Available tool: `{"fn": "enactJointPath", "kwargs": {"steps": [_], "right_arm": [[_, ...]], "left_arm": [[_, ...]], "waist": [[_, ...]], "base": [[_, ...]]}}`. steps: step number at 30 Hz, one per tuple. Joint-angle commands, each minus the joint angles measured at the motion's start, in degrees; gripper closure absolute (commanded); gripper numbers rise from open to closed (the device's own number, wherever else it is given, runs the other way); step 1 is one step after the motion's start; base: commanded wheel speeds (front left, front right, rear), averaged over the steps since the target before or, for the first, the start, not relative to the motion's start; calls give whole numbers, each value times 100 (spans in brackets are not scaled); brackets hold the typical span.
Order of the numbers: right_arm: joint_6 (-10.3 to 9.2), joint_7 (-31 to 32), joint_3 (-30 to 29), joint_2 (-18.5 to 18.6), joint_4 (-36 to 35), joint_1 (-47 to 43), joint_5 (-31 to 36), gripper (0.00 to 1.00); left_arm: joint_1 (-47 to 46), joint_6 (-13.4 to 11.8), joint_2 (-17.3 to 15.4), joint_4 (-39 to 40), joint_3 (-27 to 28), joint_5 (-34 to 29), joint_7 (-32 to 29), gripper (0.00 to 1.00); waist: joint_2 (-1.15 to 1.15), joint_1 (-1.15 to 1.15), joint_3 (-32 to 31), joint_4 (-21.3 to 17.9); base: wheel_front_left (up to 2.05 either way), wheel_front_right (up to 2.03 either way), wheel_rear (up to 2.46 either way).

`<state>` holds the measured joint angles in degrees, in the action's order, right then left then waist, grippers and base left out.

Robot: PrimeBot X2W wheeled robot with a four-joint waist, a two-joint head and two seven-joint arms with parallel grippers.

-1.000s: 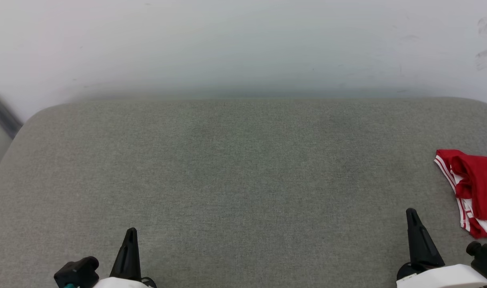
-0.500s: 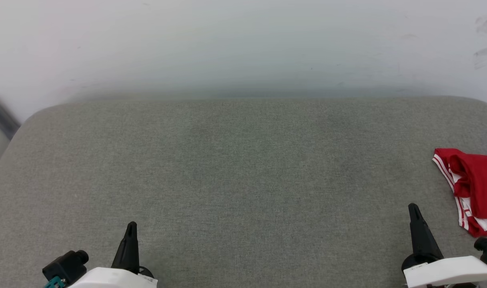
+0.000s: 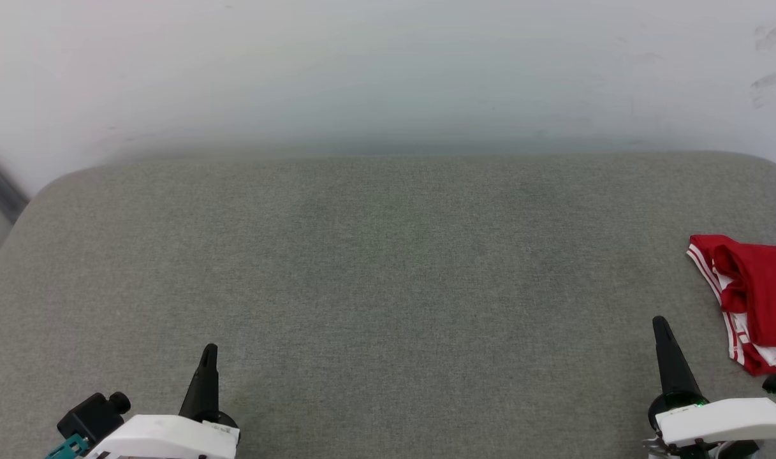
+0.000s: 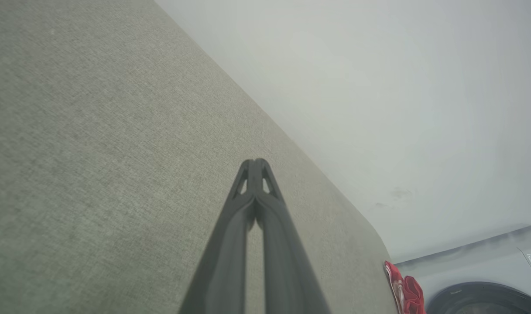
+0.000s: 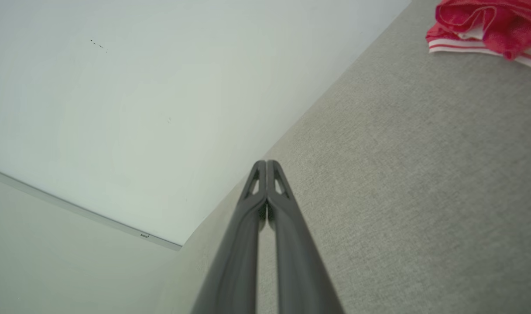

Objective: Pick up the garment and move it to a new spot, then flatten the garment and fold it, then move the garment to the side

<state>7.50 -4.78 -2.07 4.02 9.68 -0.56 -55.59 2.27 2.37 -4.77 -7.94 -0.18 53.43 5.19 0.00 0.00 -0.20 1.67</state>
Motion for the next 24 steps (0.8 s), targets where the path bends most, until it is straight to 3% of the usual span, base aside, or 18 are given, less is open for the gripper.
{"fn": "enactJointPath", "kwargs": {"steps": [1, 24], "right_arm": [[0, 42, -21, 48, -28, 149, -194, 100], [-1, 402, -110, 45, 147, 366, -1608, 100]], "left_arm": [[-139, 39, -34, 23, 32, 195, -43, 100], [-430, 235, -25, -215, 182, 1713, -401, 100]], "waist": [[0, 0, 1, -3], [0, 0, 13, -55]], "base": [[0, 0, 0], [0, 0, 0]]}}
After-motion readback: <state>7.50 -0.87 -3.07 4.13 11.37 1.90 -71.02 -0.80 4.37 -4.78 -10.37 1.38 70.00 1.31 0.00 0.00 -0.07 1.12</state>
